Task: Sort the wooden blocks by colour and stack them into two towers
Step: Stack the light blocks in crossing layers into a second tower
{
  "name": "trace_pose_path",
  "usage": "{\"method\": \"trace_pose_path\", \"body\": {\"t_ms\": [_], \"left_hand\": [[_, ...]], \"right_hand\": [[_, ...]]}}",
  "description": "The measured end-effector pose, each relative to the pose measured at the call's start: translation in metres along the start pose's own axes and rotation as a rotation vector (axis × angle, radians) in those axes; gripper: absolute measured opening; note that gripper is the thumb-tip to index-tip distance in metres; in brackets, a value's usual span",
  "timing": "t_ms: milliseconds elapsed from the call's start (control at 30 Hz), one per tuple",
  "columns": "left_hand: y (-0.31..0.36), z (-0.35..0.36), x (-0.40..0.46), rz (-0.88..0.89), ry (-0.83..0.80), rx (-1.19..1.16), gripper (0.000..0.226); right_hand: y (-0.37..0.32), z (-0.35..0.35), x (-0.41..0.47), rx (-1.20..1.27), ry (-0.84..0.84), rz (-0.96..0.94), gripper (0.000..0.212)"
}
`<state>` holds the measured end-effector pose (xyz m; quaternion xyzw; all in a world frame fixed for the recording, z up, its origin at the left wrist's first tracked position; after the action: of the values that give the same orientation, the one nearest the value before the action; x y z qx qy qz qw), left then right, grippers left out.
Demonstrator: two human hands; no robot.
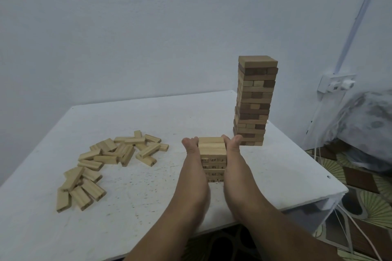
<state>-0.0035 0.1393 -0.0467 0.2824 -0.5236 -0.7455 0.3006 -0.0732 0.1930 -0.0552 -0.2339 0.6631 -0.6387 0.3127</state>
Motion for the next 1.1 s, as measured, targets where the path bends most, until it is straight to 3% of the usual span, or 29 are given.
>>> {"method": "trace_pose_path", "body": {"t_ms": [167,433,667,767,867,900,1000,1100], "left_hand": [[0.000,-0.002,-0.001,-0.004,0.032,0.039,0.057],[-0.002,-0.003,0.002,-0.025,-0.031,0.028,0.094],[0.022,-0.017,-0.008,-0.012,0.004,0.124,0.077],[0.049,-0.043,-0.015,0.155,0.075,0.275,0.069],[0.084,-0.077,-0.024,0.346,0.184,0.425,0.027],[0.094,-0.088,-0.027,0.395,0.222,0.485,0.023],[0.115,-0.125,-0.034,0.461,0.321,0.782,0.033],[0.115,-0.172,-0.037,0.370,0.382,1.050,0.038]], "right_hand": [[-0.001,0.002,-0.001,-0.013,-0.003,-0.014,0.082],[-0.004,-0.003,-0.001,-0.033,0.005,-0.012,0.076],[-0.036,-0.007,-0.013,-0.040,0.036,-0.109,0.079],[-0.071,-0.002,-0.025,-0.168,0.071,-0.311,0.072],[-0.098,0.026,-0.037,-0.446,0.079,-0.542,0.048],[-0.102,0.038,-0.040,-0.513,0.066,-0.614,0.046],[-0.097,0.083,-0.044,-0.654,-0.048,-0.728,0.044],[-0.066,0.128,-0.032,-0.826,-0.230,-0.657,0.045]]}}
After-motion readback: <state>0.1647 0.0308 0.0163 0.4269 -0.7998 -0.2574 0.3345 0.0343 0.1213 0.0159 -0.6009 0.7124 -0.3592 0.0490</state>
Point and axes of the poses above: each hand's wrist, its own x-axis towards the middle knuckle, its own z-axis out of the palm, y = z × x, the point moved 10 cm from there along x, towards the middle knuckle
